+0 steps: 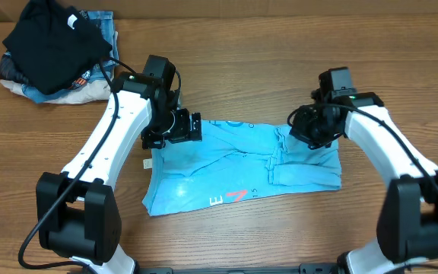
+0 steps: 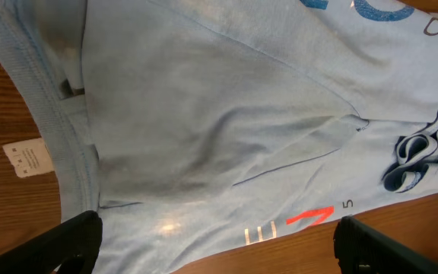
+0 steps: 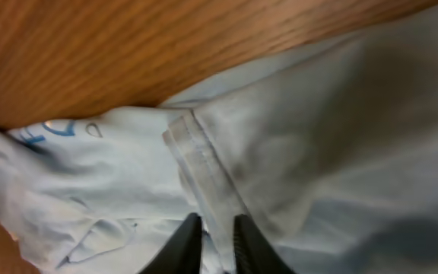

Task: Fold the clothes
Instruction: 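Release the fabric and lift the right gripper up and rightward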

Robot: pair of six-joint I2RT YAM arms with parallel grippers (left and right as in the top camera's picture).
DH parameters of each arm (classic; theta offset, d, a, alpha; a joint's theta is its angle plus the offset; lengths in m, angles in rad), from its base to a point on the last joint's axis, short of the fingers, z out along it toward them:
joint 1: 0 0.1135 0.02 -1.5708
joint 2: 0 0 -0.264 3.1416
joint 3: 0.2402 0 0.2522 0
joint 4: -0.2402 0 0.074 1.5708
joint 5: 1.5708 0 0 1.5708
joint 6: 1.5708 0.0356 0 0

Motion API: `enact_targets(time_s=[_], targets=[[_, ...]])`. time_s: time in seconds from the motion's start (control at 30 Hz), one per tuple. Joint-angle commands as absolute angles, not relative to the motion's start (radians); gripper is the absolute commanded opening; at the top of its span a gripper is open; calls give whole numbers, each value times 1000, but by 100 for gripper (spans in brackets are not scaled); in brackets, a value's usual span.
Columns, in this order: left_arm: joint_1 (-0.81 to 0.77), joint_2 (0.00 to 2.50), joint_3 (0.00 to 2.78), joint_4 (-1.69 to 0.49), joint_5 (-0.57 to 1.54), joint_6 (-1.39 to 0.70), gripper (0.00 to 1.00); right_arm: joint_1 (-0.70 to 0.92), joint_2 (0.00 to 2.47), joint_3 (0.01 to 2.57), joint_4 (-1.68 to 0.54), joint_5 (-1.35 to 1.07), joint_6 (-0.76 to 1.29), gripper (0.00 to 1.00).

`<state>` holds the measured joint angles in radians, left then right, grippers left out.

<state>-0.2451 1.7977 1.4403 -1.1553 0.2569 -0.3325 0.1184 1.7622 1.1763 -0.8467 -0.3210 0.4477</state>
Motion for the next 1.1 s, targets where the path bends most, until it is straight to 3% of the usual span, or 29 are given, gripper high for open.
enact_targets(time_s=[0.0, 0.5, 0.67, 0.8, 1.0, 1.03, 1.07], targets=[[-243, 1782, 1437, -1154, 252, -310, 100, 127, 1825, 1164, -838, -416, 449, 13], [-243, 1782, 1437, -1154, 252, -310, 100, 222, 1863, 1164, -683, -421, 498, 22], [-243, 1782, 1437, -1154, 252, -310, 100, 213, 1863, 1196, -690, -414, 498, 4], [-243, 1782, 1437, -1153, 242, -310, 100, 176, 1829, 1316, -834, -409, 443, 5], [-243, 1782, 1437, -1156, 207, -310, 100, 102, 1757, 1569, -1118, -266, 384, 23], [-243, 1782, 1437, -1155, 207, -310, 100, 86, 1743, 1615, -1173, -223, 384, 35], [-243, 1782, 1437, -1155, 207, -310, 100, 72, 1731, 1651, -1219, -182, 384, 53]])
